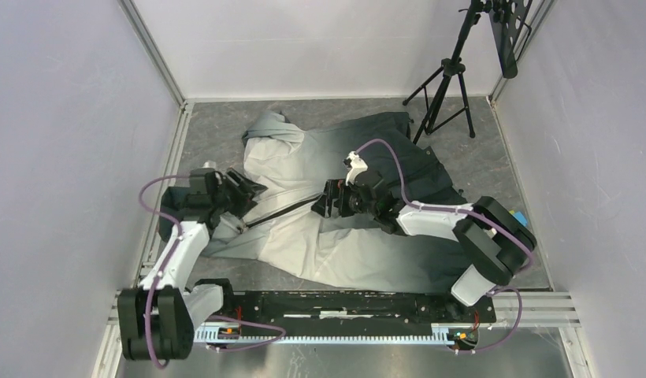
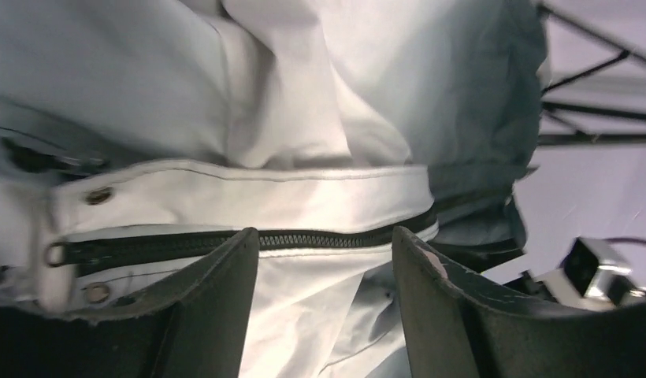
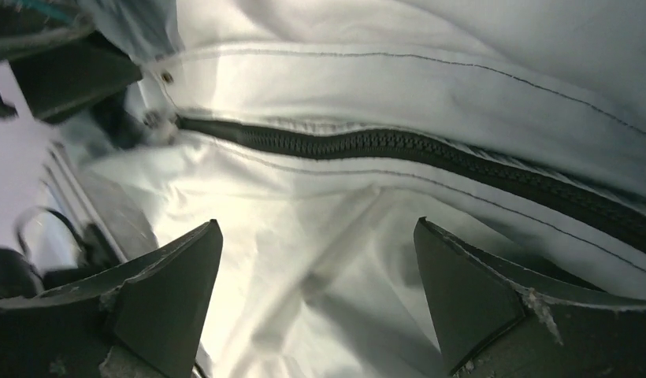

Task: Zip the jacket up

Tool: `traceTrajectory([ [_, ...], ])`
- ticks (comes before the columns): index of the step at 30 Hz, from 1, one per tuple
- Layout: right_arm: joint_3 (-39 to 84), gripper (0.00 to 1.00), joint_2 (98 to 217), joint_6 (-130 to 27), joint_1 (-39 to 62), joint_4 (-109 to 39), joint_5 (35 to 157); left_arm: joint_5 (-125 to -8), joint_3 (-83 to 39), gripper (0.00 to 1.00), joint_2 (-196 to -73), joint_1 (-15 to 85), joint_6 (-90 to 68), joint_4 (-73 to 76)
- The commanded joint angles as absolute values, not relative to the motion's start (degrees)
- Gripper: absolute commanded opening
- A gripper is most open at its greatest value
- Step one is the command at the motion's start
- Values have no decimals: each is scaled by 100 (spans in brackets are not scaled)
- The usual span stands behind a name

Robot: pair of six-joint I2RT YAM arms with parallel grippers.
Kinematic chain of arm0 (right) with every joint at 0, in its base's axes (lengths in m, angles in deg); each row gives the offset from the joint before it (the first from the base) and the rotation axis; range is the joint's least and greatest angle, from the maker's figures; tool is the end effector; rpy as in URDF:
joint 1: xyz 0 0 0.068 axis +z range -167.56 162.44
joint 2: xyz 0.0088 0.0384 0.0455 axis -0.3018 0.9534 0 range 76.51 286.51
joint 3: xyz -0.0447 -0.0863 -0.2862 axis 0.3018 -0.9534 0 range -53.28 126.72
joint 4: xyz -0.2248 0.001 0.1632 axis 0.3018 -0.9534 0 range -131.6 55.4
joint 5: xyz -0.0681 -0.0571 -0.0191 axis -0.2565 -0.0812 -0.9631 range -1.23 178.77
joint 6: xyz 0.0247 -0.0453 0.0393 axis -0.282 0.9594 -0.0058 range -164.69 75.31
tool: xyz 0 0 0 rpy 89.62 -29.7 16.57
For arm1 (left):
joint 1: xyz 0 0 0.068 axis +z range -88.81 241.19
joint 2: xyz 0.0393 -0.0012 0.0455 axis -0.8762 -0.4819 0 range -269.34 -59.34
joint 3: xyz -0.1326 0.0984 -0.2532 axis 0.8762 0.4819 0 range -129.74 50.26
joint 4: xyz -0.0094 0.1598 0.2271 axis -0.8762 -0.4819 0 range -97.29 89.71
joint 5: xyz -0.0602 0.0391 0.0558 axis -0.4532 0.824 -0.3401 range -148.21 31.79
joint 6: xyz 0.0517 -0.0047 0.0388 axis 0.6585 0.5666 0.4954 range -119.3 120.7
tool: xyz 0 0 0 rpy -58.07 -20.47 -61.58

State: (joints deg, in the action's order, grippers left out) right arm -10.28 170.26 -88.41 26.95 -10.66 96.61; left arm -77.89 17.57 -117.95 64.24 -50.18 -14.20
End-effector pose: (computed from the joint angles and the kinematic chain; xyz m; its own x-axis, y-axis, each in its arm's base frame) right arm 0.2536 0.2591 0.1860 -0.7724 0.2006 -0.6026 -0.3425 0.6674 0.6612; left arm 0.2230 -0.0052 0.2261 -0.5651 -0.7616 -0.3172 -0.3648 0.5756 -0.7319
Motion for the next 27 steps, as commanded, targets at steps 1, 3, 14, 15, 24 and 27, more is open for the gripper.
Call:
traceTrajectory([
  [1, -1121, 98, 16467, -6533, 2734, -2044, 10069, -8090, 1650, 71, -12512, 5536, -5364, -547],
  [3, -1228, 98, 16161, -5992, 2744, -2321, 10159, -7968, 1740, 72, -13018, 5443, -5714, -248],
  [14, -1081, 98, 14593, -5298, 2695, -4159, 9173, -5586, 1326, 84, -13924, 6481, -4936, -1638],
  [15, -973, 98, 14374, -5341, 2684, -4306, 8955, -5603, 1303, 85, -13867, 6637, -4806, -1596],
  [24, 402, 98, 12987, -4680, 2655, -5059, 7014, -6023, -684, 100, -12176, 5322, -2372, -2258],
  [27, 850, 98, 12550, -4109, 2656, -5096, 6456, -7200, -1079, 100, -11605, 5048, -1843, -1971],
])
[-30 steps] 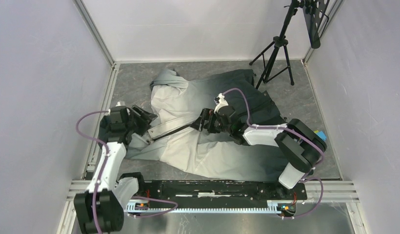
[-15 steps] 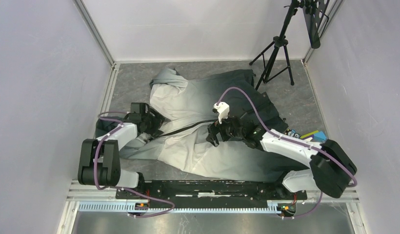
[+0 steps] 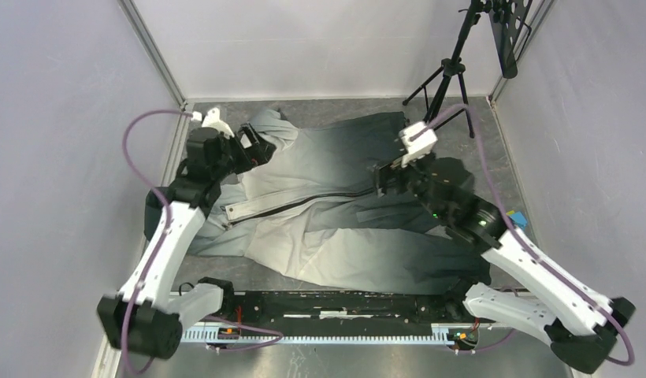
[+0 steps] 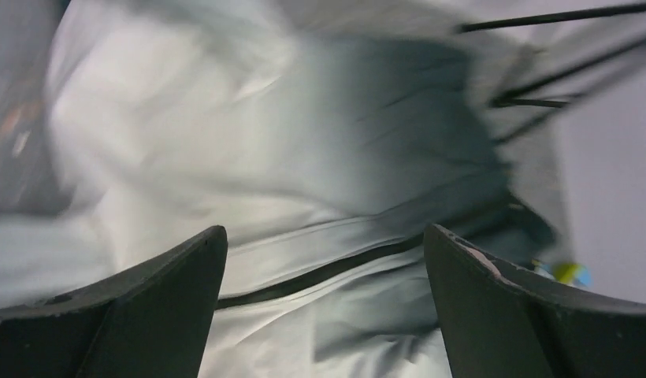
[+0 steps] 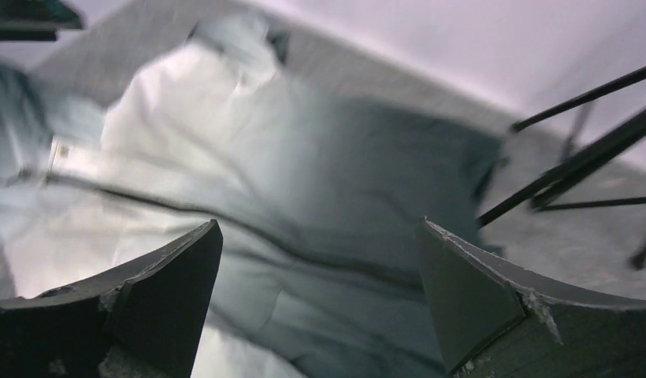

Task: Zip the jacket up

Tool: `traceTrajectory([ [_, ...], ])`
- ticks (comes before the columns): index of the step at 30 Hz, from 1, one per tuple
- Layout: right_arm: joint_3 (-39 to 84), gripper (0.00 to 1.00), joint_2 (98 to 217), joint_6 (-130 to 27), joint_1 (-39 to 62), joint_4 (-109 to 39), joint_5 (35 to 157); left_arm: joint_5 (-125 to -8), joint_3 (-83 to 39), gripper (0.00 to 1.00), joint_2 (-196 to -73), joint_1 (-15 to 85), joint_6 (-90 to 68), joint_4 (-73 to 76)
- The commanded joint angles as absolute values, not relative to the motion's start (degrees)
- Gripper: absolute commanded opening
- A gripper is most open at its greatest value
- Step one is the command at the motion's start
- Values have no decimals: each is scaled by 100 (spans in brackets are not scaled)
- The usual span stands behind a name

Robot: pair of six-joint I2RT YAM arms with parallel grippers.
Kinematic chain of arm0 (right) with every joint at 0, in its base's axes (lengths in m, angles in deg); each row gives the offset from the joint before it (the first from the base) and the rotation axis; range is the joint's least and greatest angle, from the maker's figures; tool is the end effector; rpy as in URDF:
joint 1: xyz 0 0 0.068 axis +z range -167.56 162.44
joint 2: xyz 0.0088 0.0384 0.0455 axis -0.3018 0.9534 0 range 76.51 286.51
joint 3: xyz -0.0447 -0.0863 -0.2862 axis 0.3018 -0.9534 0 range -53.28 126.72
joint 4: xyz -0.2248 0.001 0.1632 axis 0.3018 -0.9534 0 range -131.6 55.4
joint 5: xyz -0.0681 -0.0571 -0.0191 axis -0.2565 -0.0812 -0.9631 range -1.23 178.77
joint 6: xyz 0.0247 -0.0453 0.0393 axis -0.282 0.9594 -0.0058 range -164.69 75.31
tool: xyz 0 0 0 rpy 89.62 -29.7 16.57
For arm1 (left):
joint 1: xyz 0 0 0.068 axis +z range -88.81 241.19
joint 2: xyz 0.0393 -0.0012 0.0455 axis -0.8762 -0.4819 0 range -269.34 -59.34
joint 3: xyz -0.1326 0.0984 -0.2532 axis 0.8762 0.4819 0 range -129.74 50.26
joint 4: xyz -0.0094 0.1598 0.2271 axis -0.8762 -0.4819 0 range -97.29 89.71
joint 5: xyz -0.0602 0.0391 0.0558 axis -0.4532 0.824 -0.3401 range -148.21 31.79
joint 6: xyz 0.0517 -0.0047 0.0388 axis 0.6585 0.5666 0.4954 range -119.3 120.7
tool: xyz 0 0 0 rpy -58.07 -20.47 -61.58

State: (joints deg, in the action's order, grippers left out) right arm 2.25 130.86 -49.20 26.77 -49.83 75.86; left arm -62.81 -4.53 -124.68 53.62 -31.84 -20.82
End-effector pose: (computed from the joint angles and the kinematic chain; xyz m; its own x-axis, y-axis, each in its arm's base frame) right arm 0.1718 0.1521 0.3881 -0.2144 -0.1025 -0.9713 -0.5109 0.8594 0.0221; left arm 0.2698 -0.0399 0.3277 -0.5388 -0.4692 -0.6997 -0.1071 0.8620 -0.4955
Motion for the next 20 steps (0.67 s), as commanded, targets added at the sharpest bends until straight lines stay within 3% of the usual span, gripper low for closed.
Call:
traceTrajectory([
  [1, 945, 98, 12397, -3879, 2654, -5037, 6347, -7958, -1291, 100, -11554, 5021, -1718, -1862],
  [3, 1095, 98, 12133, -3662, 2656, -4860, 6108, -8996, -1661, 100, -11493, 4853, -1733, -1499],
  [7, 1264, 98, 11745, -3598, 2656, -4667, 5892, -9481, -2155, 100, -11338, 4402, -1770, -817],
  [12, 1340, 98, 11308, -3503, 2656, -4573, 5306, -9210, -2598, 100, -10964, 4335, -1429, -640],
  [20, 335, 98, 10523, -3698, 2655, -3869, 5202, -8342, -2049, 100, -10266, 4335, -1405, -81],
])
